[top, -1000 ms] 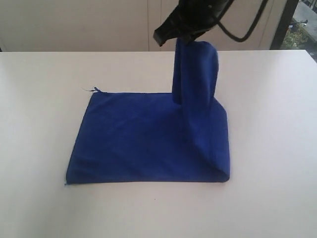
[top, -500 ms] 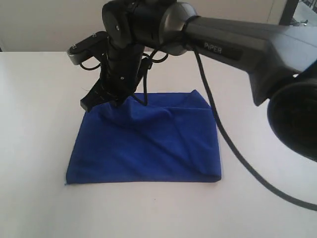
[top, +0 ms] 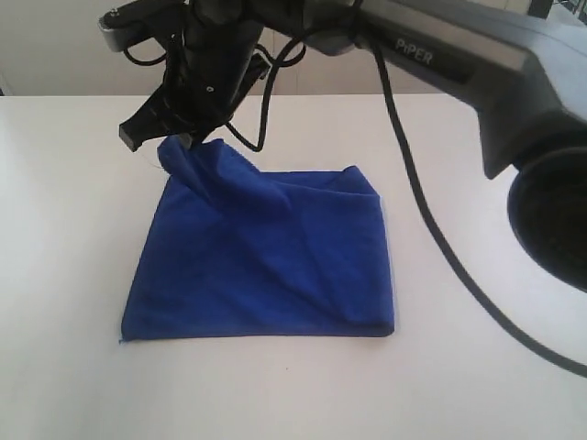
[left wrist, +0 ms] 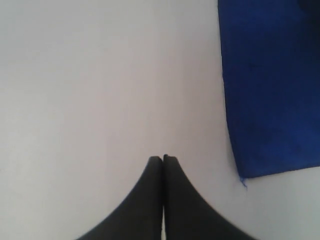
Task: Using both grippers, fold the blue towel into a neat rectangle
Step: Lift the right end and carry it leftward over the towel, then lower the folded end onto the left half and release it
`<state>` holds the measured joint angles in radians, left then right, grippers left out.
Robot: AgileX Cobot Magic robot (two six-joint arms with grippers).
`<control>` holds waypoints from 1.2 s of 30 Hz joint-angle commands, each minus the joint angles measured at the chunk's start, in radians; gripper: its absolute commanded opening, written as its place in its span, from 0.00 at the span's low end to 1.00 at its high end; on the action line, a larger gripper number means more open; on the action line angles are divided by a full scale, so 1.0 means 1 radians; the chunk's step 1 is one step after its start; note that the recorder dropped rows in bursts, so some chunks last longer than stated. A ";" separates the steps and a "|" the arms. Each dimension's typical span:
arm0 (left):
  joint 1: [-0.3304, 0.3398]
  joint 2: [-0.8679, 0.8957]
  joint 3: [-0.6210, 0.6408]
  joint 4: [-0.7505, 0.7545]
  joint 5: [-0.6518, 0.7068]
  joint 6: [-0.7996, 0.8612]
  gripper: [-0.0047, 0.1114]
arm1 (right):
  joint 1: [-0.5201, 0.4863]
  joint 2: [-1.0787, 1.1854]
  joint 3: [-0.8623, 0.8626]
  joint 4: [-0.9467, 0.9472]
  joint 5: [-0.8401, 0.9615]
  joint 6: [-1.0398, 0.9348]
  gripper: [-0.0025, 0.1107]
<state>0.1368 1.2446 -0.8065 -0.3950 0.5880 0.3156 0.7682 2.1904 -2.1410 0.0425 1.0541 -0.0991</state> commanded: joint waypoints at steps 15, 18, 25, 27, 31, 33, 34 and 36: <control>-0.006 -0.010 0.008 -0.005 0.009 0.000 0.04 | 0.028 0.244 -0.002 0.211 -0.199 -0.012 0.02; -0.006 -0.010 0.008 -0.005 0.009 0.000 0.04 | 0.029 0.250 -0.002 0.248 -0.226 -0.012 0.02; -0.006 -0.010 0.008 -0.005 0.009 0.000 0.04 | 0.030 0.271 -0.002 0.263 -0.252 -0.012 0.02; -0.006 -0.010 0.008 -0.005 0.009 0.000 0.04 | 0.030 0.275 -0.002 0.263 -0.252 -0.012 0.02; -0.006 -0.010 0.008 -0.005 0.009 0.000 0.04 | 0.030 0.276 -0.002 0.263 -0.246 -0.009 0.09; -0.006 -0.010 0.008 -0.005 0.009 0.000 0.04 | 0.030 0.272 -0.002 0.263 -0.241 -0.002 0.19; -0.006 -0.010 0.008 -0.005 0.009 0.000 0.04 | 0.030 0.268 -0.002 0.263 -0.234 -0.002 0.25; -0.006 -0.010 0.008 -0.005 0.009 0.000 0.04 | 0.030 0.259 -0.002 0.263 -0.221 -0.002 0.34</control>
<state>0.1368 1.2446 -0.8065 -0.3950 0.5880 0.3156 0.7972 2.4683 -2.1410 0.3037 0.8144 -0.0991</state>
